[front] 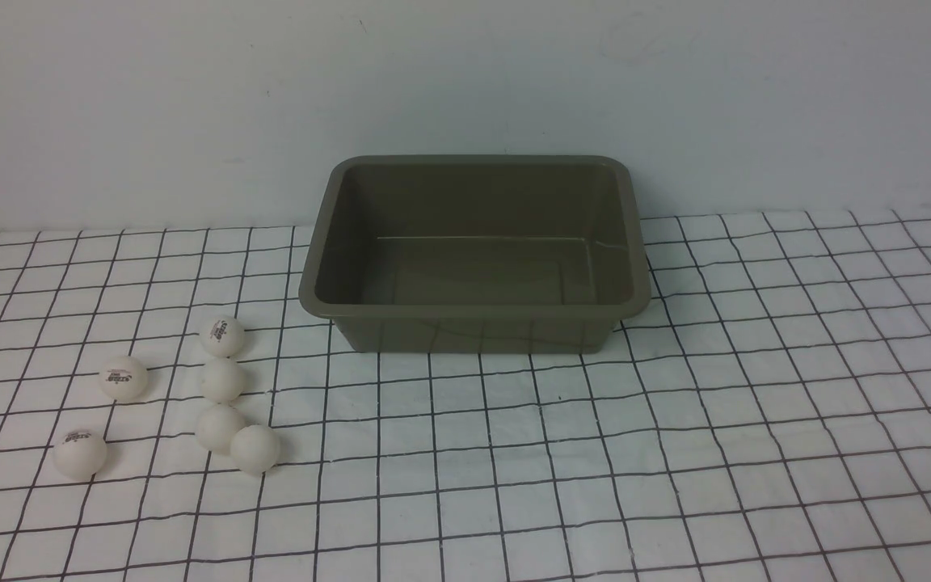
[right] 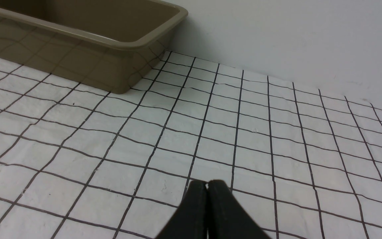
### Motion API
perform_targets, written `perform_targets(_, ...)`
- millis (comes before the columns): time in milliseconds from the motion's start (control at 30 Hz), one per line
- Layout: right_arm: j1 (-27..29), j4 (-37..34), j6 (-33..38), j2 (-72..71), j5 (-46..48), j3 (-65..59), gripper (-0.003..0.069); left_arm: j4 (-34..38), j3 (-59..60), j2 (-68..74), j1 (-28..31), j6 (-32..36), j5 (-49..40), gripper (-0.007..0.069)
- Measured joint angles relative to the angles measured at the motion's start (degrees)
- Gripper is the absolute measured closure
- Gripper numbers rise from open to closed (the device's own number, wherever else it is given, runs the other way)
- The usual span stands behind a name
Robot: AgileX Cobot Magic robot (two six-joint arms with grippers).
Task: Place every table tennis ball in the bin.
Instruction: Use the left arm to clamp the table tennis ball closest to it
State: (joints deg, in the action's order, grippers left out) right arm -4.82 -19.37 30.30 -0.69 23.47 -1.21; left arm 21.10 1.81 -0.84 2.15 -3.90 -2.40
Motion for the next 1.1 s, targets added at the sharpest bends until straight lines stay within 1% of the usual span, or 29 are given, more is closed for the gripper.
perform_targets(100, 0.0, 0.0, 0.0, 0.0, 0.0, 0.0, 0.0676, 4.7, 0.0, 0.0, 0.0, -0.6, 1.5, 0.0629)
perform_targets(267, 0.0, 0.0, 0.0, 0.0, 0.0, 0.0, 0.0676, 10.3, 0.0, 0.0, 0.0, -0.7, 0.5, 0.0629)
perform_targets(633, 0.0, 0.0, 0.0, 0.0, 0.0, 0.0, 0.0676, 12.2, 0.0, 0.0, 0.0, -0.4, -0.2, 0.0629)
perform_targets(733, 0.0, 0.0, 0.0, 0.0, 0.0, 0.0, 0.0676, 14.5, 0.0, 0.0, 0.0, -1.5, 1.1, 0.0629)
perform_targets(767, 0.0, 0.0, 0.0, 0.0, 0.0, 0.0, 0.0676, 16.8, 0.0, 0.0, 0.0, -3.2, 3.3, 0.0629)
perform_targets(833, 0.0, 0.0, 0.0, 0.0, 0.0, 0.0, 0.0676, 17.3, 0.0, 0.0, 0.0, -3.8, 4.1, 0.0629)
perform_targets(867, 0.0, 0.0, 0.0, 0.0, 0.0, 0.0, 0.0676, 18.6, -0.5, 0.0, 0.0, -5.3, 6.1, 0.0629)
perform_targets(1000, 0.0, 0.0, 0.0, 0.0, 0.0, 0.0, 0.0676, 15.6, -5.5, 0.0, 0.0, -5.6, 8.5, 0.0629)
perform_targets(1067, 0.0, 0.0, 0.0, 0.0, 0.0, 0.0, 0.0676, 11.3, -9.5, 0.0, 0.0, -4.9, 8.9, 0.0629)
perform_targets(1100, 0.0, 0.0, 0.0, 0.0, 0.0, 0.0, 0.0676, 7.2, -12.8, 0.0, 0.0, -4.2, 8.9, 0.0629)
